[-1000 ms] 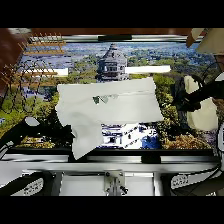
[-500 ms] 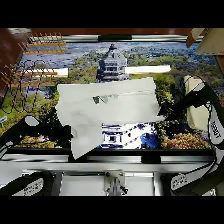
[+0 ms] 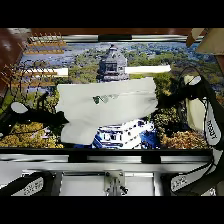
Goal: Fold the shirts.
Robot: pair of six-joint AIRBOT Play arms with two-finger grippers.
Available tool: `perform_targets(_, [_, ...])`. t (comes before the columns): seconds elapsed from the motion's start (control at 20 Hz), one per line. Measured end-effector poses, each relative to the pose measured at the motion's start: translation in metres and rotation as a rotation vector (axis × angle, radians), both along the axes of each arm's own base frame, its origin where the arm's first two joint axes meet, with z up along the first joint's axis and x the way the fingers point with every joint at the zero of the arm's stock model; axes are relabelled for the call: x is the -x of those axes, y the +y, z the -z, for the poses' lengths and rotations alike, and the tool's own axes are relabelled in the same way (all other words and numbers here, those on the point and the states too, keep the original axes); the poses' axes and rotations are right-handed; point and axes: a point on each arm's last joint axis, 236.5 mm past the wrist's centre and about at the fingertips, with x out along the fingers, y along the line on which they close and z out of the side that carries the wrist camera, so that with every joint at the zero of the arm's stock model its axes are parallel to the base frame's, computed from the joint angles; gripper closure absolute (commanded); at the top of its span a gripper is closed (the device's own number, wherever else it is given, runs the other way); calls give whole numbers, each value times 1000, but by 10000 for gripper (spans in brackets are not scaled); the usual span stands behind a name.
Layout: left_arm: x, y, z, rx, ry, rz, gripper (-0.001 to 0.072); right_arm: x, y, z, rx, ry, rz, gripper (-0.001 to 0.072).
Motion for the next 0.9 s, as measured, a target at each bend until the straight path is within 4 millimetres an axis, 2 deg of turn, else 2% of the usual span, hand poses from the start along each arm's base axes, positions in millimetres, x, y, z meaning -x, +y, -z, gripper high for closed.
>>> perform_targets(0.2, [-57, 18, -43, -20, -143, -16, 678, -68, 20, -41, 71, -264, -11, 634])
perform_targets(0.4, [-120, 38, -61, -31, -212, -48, 678, -131, 15, -57, 174, -432, 77, 634])
perform_targets(0.55, [-160, 55, -54, -26, -212, -92, 677, -161, 13, -53, 193, -481, 124, 634])
perform_targets(0.75, [-196, 56, -23, 14, -182, -133, 676, -186, 15, -32, 175, -499, 190, 633])
perform_targets(0.8, [-202, 54, -15, 26, -179, -145, 676, -189, 17, -24, 169, -491, 202, 603])
perform_targets(0.85, [-209, 52, -8, 34, -179, -156, 657, -189, 19, -15, 163, -475, 209, 382])
perform_targets(0.9, [-213, 51, -2, 41, -176, -165, 385, -189, 21, -8, 158, -462, 213, 161])
